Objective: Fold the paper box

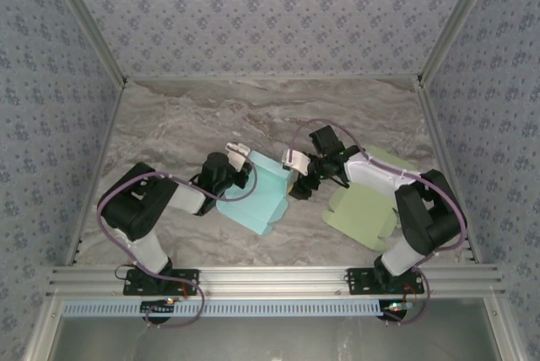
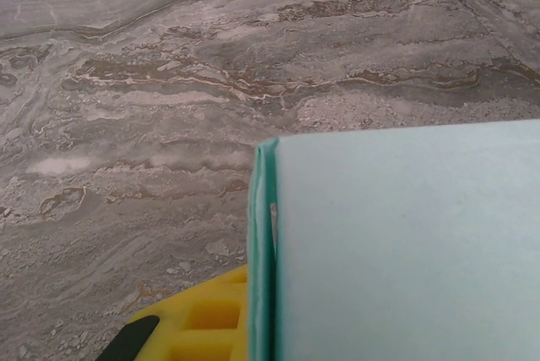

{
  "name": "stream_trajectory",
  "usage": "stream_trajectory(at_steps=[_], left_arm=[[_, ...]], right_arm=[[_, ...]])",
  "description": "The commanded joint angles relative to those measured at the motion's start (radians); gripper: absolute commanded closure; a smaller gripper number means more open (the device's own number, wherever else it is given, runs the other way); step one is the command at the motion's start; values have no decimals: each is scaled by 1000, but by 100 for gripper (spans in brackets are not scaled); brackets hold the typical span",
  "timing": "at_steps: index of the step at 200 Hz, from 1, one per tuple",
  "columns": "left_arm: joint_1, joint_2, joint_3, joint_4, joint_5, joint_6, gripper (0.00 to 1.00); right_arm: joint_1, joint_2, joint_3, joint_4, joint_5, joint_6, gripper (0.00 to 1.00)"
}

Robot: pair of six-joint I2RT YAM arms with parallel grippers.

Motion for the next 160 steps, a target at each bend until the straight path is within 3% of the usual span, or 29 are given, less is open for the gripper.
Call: stream_trajectory(at_steps=[1,61,95,143,160], left_arm=[[-1,4,-15,-10,-23,-27,94],[-4,39,-33,62,37,-29,94],[-3,49,-33,62,52,-31,92],[-2,58,-37,81,76,-44,74],[-1,57,-47,105,98,-50,62]], right_arm=[[40,-43,-33,41,122,151,19],[82,-25,-73,219,134,309,20],[135,23,-101,291,192,373,38],[149,-13,-187,355,257,401,52],[148,-23,-199,352,273,400,55]])
